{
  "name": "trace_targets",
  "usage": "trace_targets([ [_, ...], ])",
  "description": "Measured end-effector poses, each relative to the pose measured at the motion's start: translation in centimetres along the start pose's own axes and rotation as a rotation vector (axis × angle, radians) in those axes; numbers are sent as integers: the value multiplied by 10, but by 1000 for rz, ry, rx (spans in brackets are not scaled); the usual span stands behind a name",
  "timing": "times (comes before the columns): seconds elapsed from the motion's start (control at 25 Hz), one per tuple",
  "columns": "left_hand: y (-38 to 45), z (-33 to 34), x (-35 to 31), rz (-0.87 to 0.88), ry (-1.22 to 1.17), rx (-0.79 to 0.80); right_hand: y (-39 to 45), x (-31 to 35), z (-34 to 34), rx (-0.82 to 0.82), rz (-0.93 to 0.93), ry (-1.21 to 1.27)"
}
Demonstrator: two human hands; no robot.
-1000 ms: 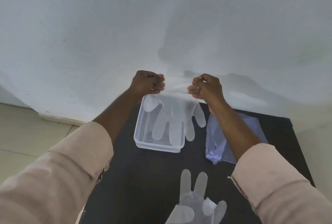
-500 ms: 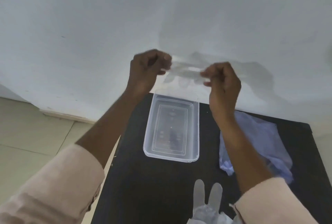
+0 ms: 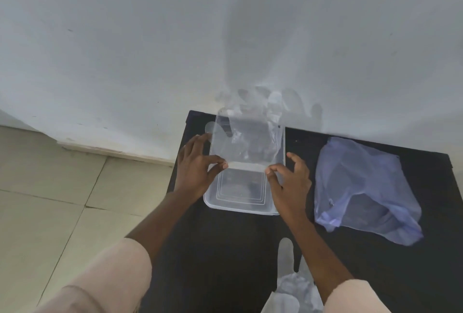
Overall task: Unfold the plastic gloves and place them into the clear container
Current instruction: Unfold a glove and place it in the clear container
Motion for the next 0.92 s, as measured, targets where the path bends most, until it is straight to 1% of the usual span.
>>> trace_targets([
  [0.08, -1, -1, -3, -2, 64, 19, -3, -4, 2, 30, 44, -45],
  [0.16, 0, -3, -7, 26, 138, 72, -6, -8, 5, 63, 85, -79],
  [0.36, -2, -6, -17, 99, 341, 189, -7, -10, 6, 109, 173, -94],
  [0.52, -4, -6, -21, 127, 422, 328, -4, -10, 3, 162, 177, -148],
  [0.68, -6, -4, -23, 169, 490, 434, -2, -9, -1, 229, 149, -229],
  [0.76, -7, -4, -18, 199, 484, 472, 0, -7, -6, 295, 134, -263],
  [0.92, -4, -7, -10, 293, 491, 532, 7, -3, -20, 549, 112, -417],
])
Point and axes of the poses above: each hand's wrist, its own y-axis towards the middle knuckle, its own z-axis out of the palm, x = y × z, the point moved 1 cm from there along y, towards the middle knuckle, and after that the axes turned 10 degrees about y, right-handed, at the moved point
